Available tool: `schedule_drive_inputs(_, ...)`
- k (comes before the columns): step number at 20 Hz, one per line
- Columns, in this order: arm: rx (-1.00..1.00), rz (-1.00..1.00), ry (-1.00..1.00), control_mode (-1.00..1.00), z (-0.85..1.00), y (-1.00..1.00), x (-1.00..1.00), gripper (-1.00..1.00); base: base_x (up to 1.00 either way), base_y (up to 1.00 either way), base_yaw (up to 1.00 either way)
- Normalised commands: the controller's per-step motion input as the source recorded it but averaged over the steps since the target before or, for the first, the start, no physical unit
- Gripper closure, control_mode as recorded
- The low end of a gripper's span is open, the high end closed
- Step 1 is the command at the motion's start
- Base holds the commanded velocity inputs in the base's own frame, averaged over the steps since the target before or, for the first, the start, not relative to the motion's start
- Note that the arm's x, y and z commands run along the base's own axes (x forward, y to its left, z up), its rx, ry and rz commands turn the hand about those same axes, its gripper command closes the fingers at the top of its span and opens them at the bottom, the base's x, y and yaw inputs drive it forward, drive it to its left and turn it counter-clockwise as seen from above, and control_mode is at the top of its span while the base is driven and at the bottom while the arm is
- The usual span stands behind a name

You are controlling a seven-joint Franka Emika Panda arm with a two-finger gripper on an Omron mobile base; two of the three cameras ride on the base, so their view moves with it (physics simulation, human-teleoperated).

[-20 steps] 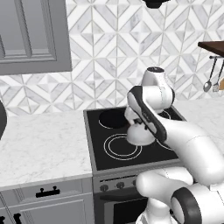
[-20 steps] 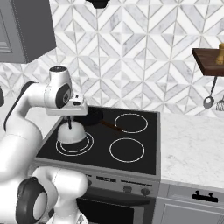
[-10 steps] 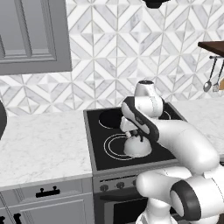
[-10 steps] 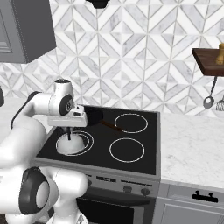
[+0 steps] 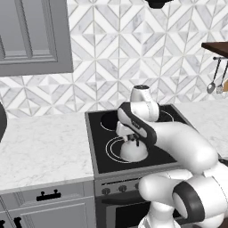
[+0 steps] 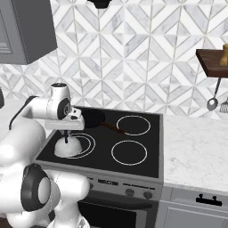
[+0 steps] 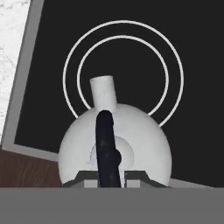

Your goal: Pick the kettle from the counter and place it on a stove burner. Then turn the burner on.

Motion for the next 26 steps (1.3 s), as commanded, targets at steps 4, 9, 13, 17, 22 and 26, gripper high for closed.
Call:
schedule_drive_inputs(4, 0.00, 0.00, -0.15, -1.00, -0.08, 0.18, 0.31, 1.00, 0.00, 0.00, 0.00)
schedule_drive_inputs(9, 0.00, 0.00, -0.12, -1.00, -0.18, 0.00, 0.49, 1.00, 0.00, 0.00, 0.00)
schedule_drive_inputs(13, 0.00, 0.00, -0.02, -1.00, -0.03, 0.00, 0.21, 1.00, 0.00, 0.00, 0.00)
schedule_drive_inputs(17, 0.00, 0.00, -0.01, -1.00, -0.07, 0.00, 0.09, 1.00, 0.00, 0.00, 0.00)
schedule_drive_inputs(22, 0.00, 0.00, 0.01, -1.00, -0.34, 0.00, 0.00, 1.00, 0.00, 0.00, 0.00)
schedule_drive_inputs(26, 0.00, 0.00, -0.02, -1.00, -0.02, 0.00, 0.00, 1.00, 0.00, 0.00, 0.00)
